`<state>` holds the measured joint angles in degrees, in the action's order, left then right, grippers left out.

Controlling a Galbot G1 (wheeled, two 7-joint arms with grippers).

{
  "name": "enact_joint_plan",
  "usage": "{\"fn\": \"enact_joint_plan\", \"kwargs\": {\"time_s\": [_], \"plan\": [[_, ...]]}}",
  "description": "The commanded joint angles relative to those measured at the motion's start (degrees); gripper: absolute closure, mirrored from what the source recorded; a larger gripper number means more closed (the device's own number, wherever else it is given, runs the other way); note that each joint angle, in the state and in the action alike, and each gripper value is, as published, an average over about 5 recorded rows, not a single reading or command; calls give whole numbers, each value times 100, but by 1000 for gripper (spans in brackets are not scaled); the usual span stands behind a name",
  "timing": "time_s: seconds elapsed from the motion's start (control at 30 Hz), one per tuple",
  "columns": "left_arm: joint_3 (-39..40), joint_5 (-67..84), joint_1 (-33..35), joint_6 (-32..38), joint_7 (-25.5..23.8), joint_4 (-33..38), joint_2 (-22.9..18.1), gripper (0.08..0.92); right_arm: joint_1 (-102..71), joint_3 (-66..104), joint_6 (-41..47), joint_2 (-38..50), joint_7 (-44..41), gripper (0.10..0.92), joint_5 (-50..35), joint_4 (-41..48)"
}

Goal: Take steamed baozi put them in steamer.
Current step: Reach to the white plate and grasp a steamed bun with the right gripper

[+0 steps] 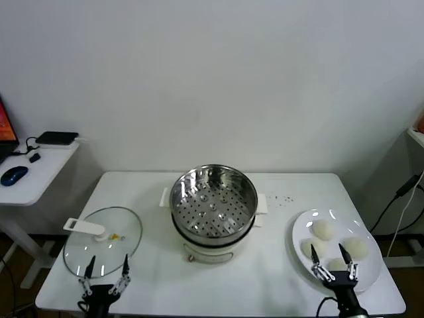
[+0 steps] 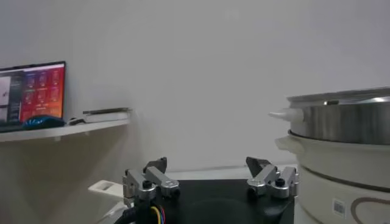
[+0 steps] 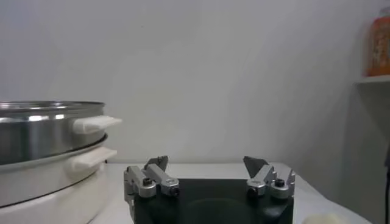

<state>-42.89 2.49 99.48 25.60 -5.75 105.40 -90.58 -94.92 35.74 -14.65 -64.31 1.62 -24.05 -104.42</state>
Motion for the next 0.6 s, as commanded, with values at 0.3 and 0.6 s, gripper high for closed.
{"fn": "enact_joint_plan", "kwargs": {"time_s": [0.3,0.6], "plan": [[29,-61,-58,46,0,-56,38,177,1929,246,2423,1310,-312,203,107,512],[101,-251,-104,164,14,-190,18,177,3074,-575,3744,2970,-1911,203,1100,796]]}}
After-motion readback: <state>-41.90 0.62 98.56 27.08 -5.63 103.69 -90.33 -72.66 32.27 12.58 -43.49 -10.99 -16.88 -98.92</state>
